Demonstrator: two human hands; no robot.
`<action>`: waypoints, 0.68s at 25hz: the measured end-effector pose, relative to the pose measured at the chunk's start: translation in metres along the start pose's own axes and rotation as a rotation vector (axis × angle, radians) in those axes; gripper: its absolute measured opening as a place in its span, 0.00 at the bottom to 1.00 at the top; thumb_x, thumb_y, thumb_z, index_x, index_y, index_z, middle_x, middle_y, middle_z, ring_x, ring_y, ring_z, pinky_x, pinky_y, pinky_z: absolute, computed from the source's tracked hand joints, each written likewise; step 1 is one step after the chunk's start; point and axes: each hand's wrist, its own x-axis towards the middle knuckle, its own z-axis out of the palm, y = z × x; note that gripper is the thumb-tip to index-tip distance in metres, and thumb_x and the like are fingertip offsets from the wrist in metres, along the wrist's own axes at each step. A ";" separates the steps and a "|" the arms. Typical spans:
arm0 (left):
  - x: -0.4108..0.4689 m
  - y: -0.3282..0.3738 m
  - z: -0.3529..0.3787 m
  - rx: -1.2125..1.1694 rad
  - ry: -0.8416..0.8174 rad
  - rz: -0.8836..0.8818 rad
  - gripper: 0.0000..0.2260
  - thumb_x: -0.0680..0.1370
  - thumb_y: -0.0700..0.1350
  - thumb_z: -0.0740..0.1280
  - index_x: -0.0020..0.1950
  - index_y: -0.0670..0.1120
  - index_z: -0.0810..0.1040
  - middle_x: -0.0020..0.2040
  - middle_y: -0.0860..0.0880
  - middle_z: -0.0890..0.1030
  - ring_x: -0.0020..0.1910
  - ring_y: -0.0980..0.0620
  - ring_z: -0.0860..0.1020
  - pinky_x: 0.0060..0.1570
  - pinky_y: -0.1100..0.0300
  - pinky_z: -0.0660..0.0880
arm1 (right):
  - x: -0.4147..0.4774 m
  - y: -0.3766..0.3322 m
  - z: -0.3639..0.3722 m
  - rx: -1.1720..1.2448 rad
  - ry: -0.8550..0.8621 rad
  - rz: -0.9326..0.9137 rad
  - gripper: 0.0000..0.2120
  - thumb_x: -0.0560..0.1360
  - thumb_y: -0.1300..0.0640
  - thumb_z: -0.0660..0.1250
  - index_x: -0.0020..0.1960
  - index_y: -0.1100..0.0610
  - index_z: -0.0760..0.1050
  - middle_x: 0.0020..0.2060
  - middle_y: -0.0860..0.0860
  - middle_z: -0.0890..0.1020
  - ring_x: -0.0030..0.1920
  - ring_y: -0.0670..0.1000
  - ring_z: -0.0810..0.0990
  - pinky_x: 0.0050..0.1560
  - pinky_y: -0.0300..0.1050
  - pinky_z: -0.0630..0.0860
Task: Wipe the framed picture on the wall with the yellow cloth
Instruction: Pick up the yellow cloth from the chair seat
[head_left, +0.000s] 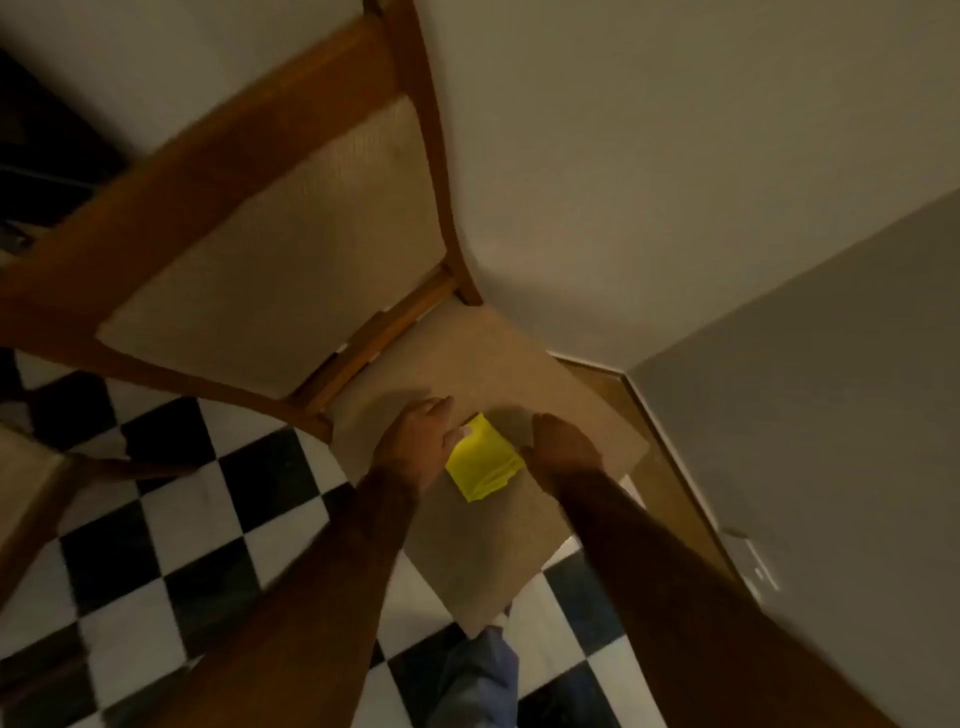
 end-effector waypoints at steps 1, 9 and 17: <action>0.011 -0.012 0.014 -0.006 -0.054 -0.080 0.25 0.83 0.53 0.60 0.76 0.42 0.68 0.74 0.40 0.72 0.73 0.42 0.70 0.73 0.51 0.65 | 0.013 0.000 0.012 0.026 -0.054 0.021 0.30 0.82 0.45 0.62 0.77 0.61 0.64 0.75 0.61 0.70 0.75 0.61 0.68 0.73 0.50 0.65; 0.041 -0.054 0.097 -0.027 -0.132 -0.223 0.21 0.79 0.50 0.68 0.66 0.38 0.77 0.64 0.38 0.79 0.65 0.39 0.75 0.64 0.48 0.69 | 0.066 0.010 0.077 0.318 -0.007 0.035 0.22 0.80 0.58 0.63 0.74 0.53 0.73 0.71 0.55 0.76 0.70 0.57 0.75 0.71 0.50 0.71; 0.031 -0.014 0.060 -0.590 0.049 -0.358 0.11 0.75 0.44 0.74 0.56 0.44 0.81 0.49 0.44 0.83 0.53 0.43 0.82 0.55 0.47 0.79 | 0.044 0.015 0.033 0.566 -0.081 0.169 0.18 0.77 0.56 0.70 0.66 0.60 0.80 0.63 0.59 0.82 0.64 0.60 0.80 0.54 0.43 0.72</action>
